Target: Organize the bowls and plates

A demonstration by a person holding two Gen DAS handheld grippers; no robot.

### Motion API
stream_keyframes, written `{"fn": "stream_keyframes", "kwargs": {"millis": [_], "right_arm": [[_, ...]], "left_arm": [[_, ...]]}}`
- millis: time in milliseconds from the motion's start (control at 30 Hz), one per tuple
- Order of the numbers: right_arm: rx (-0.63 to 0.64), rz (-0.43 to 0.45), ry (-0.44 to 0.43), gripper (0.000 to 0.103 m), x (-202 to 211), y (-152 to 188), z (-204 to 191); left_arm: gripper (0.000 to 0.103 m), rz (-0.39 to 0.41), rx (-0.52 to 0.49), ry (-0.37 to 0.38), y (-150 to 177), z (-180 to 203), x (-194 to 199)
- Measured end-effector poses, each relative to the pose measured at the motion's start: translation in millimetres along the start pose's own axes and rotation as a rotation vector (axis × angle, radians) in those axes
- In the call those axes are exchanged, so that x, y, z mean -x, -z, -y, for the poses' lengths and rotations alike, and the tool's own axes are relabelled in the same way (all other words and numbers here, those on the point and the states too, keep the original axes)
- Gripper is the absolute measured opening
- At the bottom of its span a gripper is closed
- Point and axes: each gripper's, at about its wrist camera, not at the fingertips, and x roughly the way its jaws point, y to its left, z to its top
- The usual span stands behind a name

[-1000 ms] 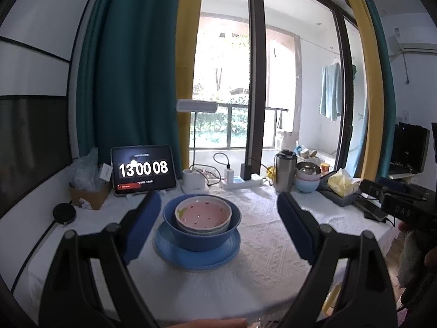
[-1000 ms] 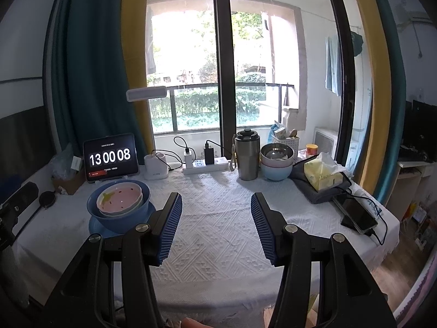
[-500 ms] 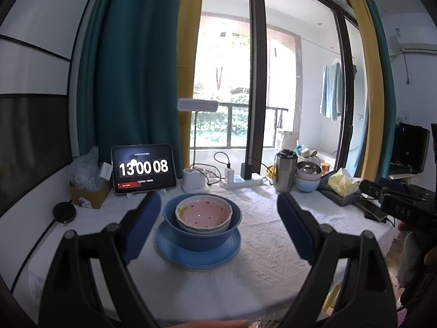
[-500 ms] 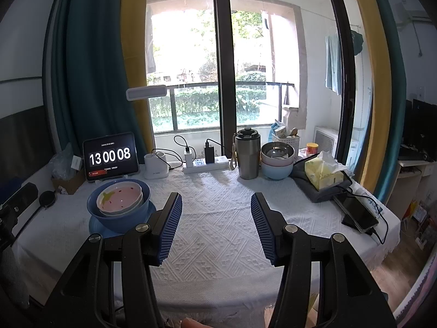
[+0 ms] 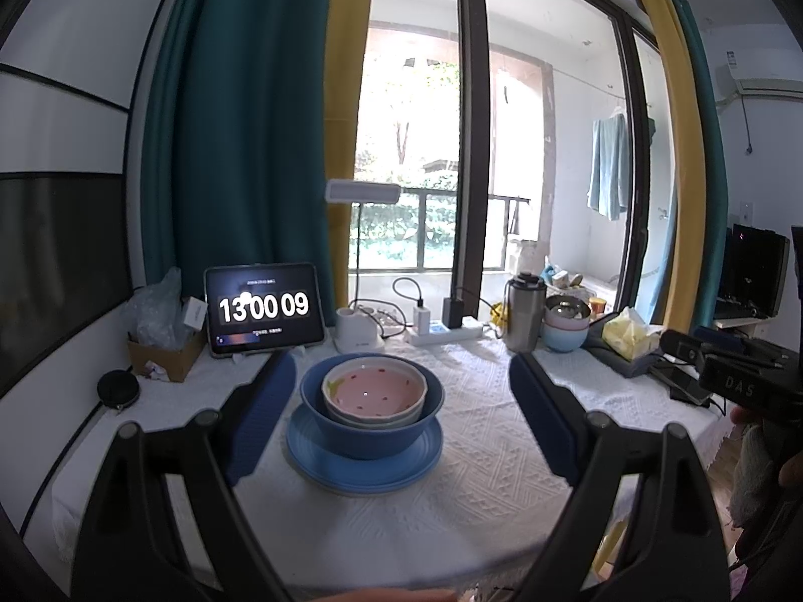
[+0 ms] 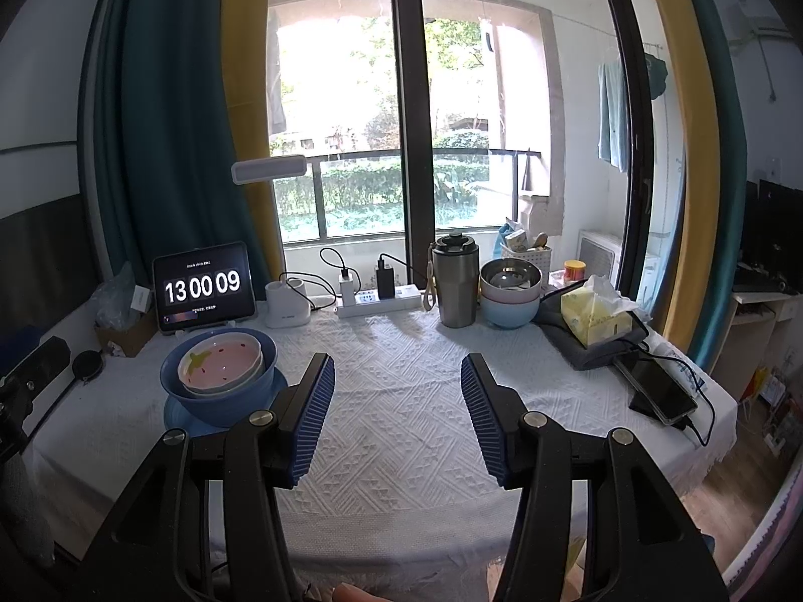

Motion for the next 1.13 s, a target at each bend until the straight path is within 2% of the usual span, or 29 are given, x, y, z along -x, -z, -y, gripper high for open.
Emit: {"fn": "stream_keyframes", "kwargs": {"millis": [900, 1133], "right_arm": [[-0.001, -0.001, 0.001, 0.056, -0.3, -0.3, 0.8], [-0.003, 0.0, 0.001, 0.056, -0.1, -0.7, 1.3]], "left_arm": [[0.088, 0.016, -0.009, 0.014, 3.4, 1.7, 3.1], [0.088, -0.002, -0.002, 0.002, 4.9, -0.1, 0.0]]}}
